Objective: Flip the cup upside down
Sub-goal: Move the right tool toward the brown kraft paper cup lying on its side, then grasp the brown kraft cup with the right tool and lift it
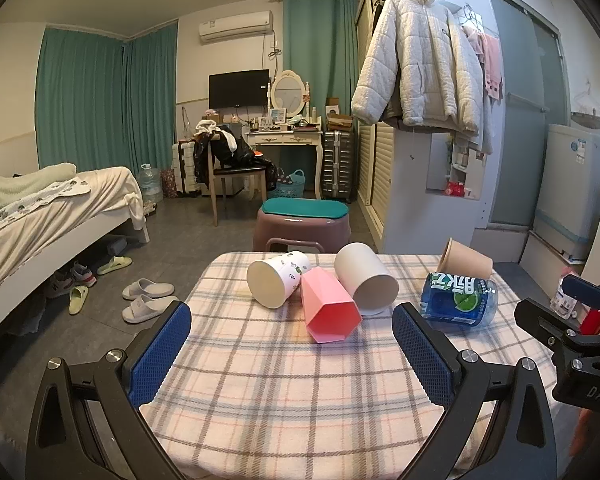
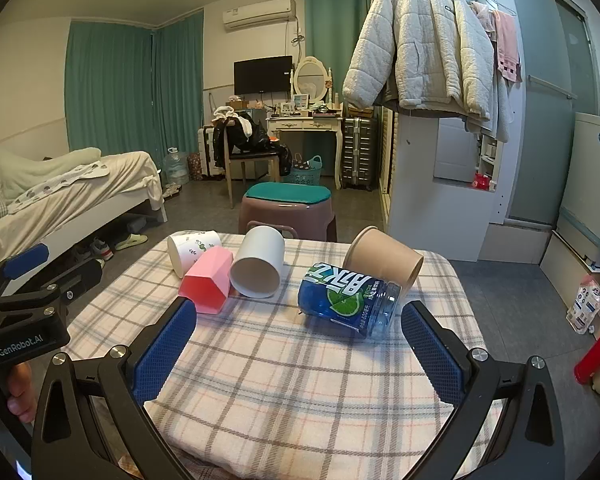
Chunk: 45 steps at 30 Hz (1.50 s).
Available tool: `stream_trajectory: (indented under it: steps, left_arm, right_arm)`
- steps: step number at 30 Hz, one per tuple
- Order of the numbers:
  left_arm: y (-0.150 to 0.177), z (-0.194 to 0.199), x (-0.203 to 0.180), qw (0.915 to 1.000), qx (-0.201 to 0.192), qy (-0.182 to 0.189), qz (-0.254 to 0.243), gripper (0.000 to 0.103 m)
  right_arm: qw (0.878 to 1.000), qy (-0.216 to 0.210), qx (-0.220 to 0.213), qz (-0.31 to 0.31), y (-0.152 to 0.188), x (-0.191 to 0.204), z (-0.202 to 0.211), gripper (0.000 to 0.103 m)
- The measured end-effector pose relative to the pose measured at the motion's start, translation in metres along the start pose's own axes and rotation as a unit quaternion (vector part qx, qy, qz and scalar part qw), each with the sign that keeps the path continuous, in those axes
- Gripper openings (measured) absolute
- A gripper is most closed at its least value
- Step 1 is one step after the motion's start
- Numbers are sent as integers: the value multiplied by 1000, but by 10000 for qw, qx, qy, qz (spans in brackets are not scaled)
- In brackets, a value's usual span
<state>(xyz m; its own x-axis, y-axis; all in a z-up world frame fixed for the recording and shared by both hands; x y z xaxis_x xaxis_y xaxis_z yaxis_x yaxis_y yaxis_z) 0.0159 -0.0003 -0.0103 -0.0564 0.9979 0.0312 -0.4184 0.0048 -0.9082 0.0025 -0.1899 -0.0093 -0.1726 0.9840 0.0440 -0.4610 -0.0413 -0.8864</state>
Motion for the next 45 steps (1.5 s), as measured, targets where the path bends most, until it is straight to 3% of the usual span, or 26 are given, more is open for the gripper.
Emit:
stream_trajectory:
  steps: [12, 18, 24, 33, 41, 45]
  left_arm:
    - [9, -4, -3, 10000, 82, -18, -32, 103]
    - [9, -23, -17, 9990, 419, -3, -124, 103]
    - [-2, -51, -32, 9973, 707, -214, 46, 103]
    - [-6, -98, -63, 9951, 826, -494, -226, 103]
    - [-5, -132, -82, 9937, 883, -508, -474, 103]
    - [-3, -139, -82, 9939, 809, -525, -538, 103]
  right_arm:
    - [9998, -117, 30, 156, -8, -15, -2, 103]
    - [9981, -303, 142, 525, -34, -60, -14, 103]
    - [9922, -531, 602, 950, -59, -118, -55, 103]
    - [9697, -1365, 1619, 1221, -78, -169, -166, 103]
    - [9326, -2117, 2455, 1585, -69, -155, -242, 103]
    - [9242, -2361, 2628, 1452, -63, -152, -263, 103]
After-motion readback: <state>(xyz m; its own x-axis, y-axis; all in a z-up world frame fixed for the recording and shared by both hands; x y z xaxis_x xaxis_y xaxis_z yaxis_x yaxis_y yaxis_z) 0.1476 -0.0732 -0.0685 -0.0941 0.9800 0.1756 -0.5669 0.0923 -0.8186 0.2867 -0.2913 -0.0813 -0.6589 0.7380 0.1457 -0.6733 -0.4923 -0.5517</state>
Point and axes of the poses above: each gripper's, at about its wrist camera, not at the fingertips, and z roughly against the way its jaws point, x to its left, y to its underside, the point moved 2 cm from there along -z, roughly the way its jaws point, and after that the axes turned 3 degrees about -y, right-handed, at the moved point
